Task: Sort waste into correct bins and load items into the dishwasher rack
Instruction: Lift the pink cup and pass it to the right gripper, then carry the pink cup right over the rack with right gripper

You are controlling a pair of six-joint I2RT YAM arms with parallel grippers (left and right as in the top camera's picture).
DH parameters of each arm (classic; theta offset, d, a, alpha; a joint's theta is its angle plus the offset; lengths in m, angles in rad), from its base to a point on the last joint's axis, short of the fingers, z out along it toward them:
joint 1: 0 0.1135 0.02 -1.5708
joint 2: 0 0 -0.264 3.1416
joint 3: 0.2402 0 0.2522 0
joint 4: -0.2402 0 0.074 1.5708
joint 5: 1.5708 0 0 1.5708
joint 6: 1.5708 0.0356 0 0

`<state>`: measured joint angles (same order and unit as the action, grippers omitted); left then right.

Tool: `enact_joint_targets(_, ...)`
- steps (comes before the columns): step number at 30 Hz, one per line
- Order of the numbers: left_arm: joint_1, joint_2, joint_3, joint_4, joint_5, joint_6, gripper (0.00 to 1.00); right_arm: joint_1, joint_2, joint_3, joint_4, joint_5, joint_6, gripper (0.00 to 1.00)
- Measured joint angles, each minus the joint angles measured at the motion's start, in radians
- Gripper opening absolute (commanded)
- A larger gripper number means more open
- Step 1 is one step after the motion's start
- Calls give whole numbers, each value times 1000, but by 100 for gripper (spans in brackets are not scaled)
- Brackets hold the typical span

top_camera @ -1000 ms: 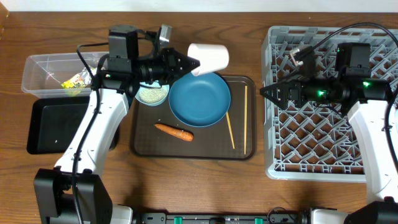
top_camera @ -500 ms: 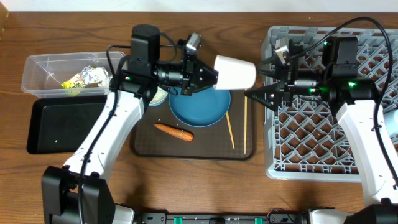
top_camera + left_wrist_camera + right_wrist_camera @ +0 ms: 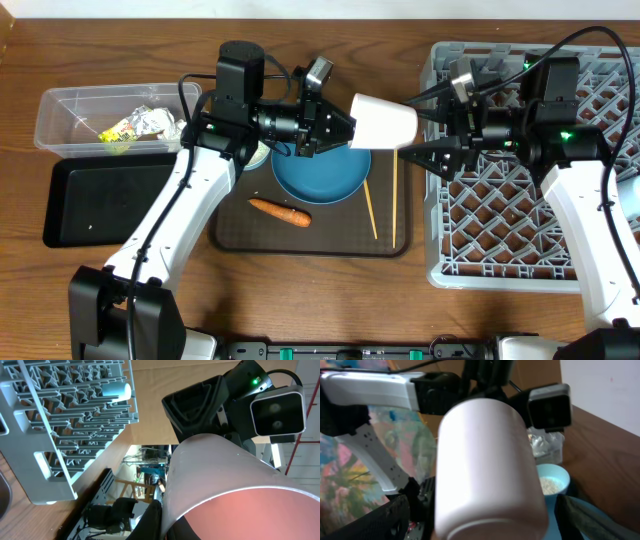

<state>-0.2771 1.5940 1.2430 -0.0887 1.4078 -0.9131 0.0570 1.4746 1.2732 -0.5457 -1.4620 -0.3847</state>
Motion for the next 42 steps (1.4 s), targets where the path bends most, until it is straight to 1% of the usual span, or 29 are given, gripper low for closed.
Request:
enact_joint_targets(4, -1, 0, 0, 0, 0, 0, 6, 5, 0, 0, 4, -20, 0, 90)
enact_joint_targets(11, -1, 0, 0, 0, 16, 0, 6, 33, 0, 0, 8, -2, 0, 83)
enact_joint_targets(17, -3, 0, 0, 0, 26, 0, 6, 34, 0, 0, 8, 5, -3, 74)
enact_joint_targets(19, -6, 0, 0, 0, 27, 0, 6, 34, 0, 0, 9, 8, -4, 69)
enact_joint_targets(20, -6, 0, 0, 0, 29, 0, 6, 34, 0, 0, 10, 11, -4, 65)
enact_joint_targets(25, -7, 0, 0, 0, 29, 0, 6, 34, 0, 0, 15, 15, -3, 63)
enact_joint_targets(27, -7, 0, 0, 0, 29, 0, 9, 34, 0, 0, 15, 16, -3, 61)
enact_joint_targets(30, -7, 0, 0, 0, 25, 0, 17, 35, 0, 0, 15, 13, -3, 57)
enact_joint_targets(31, -7, 0, 0, 0, 24, -2, 22, 35, 0, 0, 15, 11, -3, 56)
enact_joint_targets(33, -7, 0, 0, 2, 22, 4, 27, 36, 0, 0, 15, 16, 0, 56)
enact_joint_targets(36, -7, 0, 0, 0, 12, 25, 38, 39, 0, 0, 14, 53, 27, 56)
enact_joint_targets(39, -6, 0, 0, -22, -21, 63, 41, 39, 0, 0, -3, 138, 76, 54)
enact_joint_targets(40, -4, 0, 0, -43, -39, 81, 43, 38, 0, 0, -15, 169, 95, 54)
enact_joint_targets(42, 8, 0, 1, -111, -91, 130, 44, 36, 0, 0, -54, 233, 122, 55)
